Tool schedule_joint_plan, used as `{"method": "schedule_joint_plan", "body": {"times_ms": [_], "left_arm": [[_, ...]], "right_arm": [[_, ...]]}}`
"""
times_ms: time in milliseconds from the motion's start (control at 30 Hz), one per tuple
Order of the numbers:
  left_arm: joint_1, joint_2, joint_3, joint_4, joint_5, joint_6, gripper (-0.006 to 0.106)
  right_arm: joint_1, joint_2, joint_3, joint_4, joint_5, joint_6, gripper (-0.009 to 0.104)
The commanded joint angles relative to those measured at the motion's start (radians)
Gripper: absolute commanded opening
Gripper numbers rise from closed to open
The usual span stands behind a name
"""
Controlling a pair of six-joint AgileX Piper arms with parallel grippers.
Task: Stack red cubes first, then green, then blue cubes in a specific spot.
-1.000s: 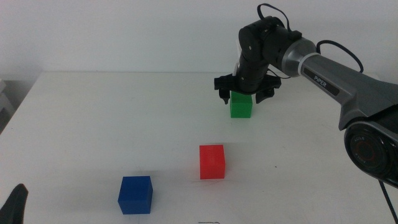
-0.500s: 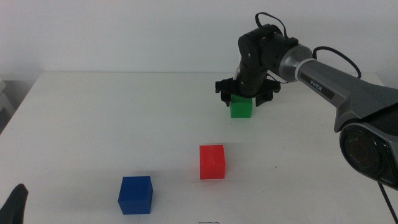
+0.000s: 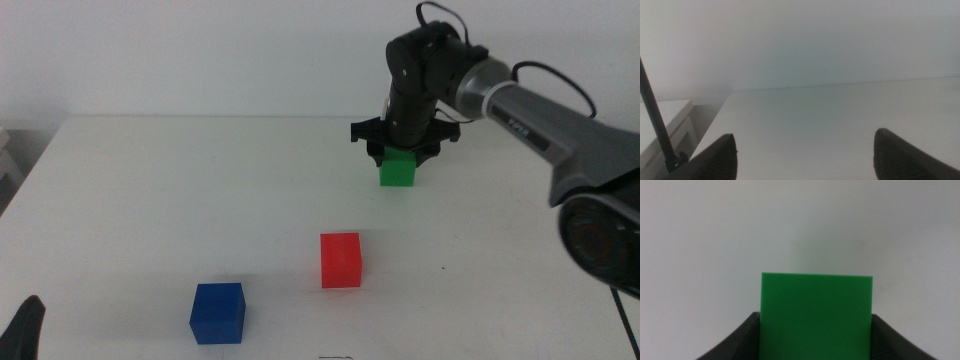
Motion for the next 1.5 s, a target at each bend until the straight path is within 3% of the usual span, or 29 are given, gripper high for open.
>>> {"method": "schedule_joint_plan", "body": {"times_ms": [0, 200, 300, 533, 867, 1100, 1300, 1467], "left_arm": [[0.002, -0.02, -0.005, -0.003, -0.078, -0.007, 0.094], [0.002, -0.02, -0.005, -0.003, -0.078, -0.007, 0.094], [0.002, -0.02, -0.005, -0.003, -0.078, -0.007, 0.094], [0.002, -0.02, -0.005, -0.003, -0.078, -0.007, 0.094], [0.002, -0.02, -0.005, -0.003, -0.078, -0.007, 0.094], [0.002, -0.02, -0.005, -0.003, -0.078, -0.007, 0.094], [0.002, -0.02, -0.005, -0.003, -0.078, -0.007, 0.094], [0.002, -0.02, -0.005, -0.003, -0.078, -0.007, 0.094]], "right_arm": [[0.029, -0.148, 0.037, -0.054, -0.017, 0.014, -0.001], [0.141, -0.418, 0.487, -0.129, -0.286, 0.141, -0.001], [0.195, -0.506, 0.613, -0.129, -0.308, 0.192, -0.001], [0.267, -0.53, 0.613, -0.101, -0.18, 0.226, -0.001], [0.341, -0.526, 0.612, -0.061, -0.185, 0.241, -0.001], [0.352, -0.519, 0.607, -0.077, -0.186, 0.284, -0.001], [0.351, -0.515, 0.607, -0.135, -0.194, 0.321, -0.001], [0.351, -0.507, 0.605, -0.132, -0.207, 0.33, -0.001]]}}
